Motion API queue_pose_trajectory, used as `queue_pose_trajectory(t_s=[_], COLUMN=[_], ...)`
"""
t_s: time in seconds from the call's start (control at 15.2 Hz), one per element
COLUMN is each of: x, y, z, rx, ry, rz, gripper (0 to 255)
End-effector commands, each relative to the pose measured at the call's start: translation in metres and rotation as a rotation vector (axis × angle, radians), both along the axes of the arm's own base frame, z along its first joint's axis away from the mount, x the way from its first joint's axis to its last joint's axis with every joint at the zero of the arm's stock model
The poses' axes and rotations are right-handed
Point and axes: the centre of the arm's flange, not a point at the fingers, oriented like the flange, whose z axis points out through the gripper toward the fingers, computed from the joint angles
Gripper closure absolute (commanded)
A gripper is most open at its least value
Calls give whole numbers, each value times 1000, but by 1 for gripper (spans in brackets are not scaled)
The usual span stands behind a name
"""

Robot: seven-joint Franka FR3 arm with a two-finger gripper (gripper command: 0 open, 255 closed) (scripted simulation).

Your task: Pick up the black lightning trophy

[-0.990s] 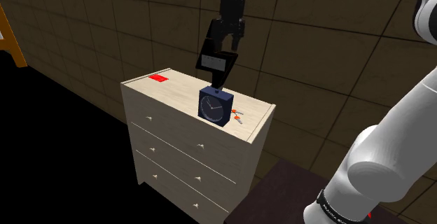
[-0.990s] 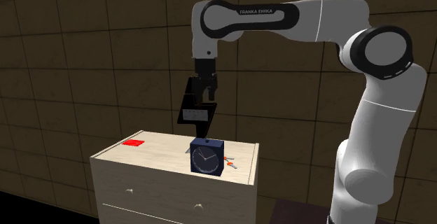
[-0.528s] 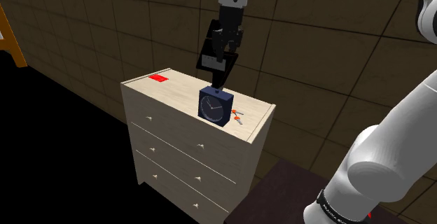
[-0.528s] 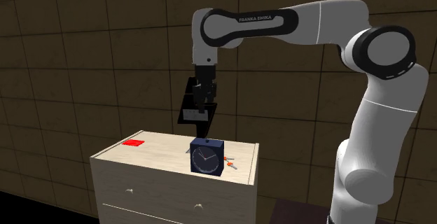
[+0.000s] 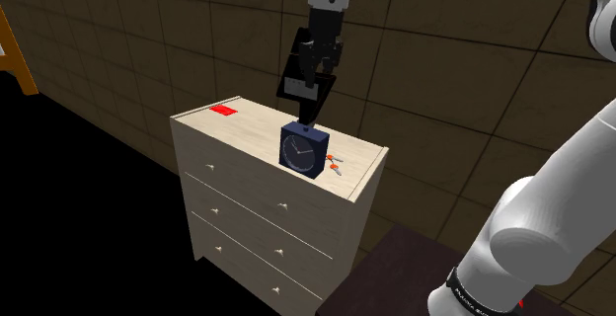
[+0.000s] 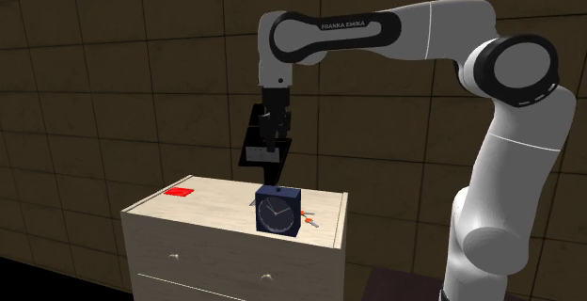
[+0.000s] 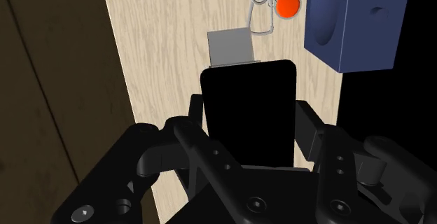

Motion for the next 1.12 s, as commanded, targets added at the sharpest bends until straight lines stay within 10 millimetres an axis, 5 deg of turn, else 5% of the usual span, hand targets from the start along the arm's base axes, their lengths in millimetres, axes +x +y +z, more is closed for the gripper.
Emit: queue_pose_trajectory(t_s=[0.0, 1.06], x=[0, 0], y=[0, 0], z=[4, 79], rx=[0, 0], ry=[3, 3], rz=[0, 0], gripper=[255, 255])
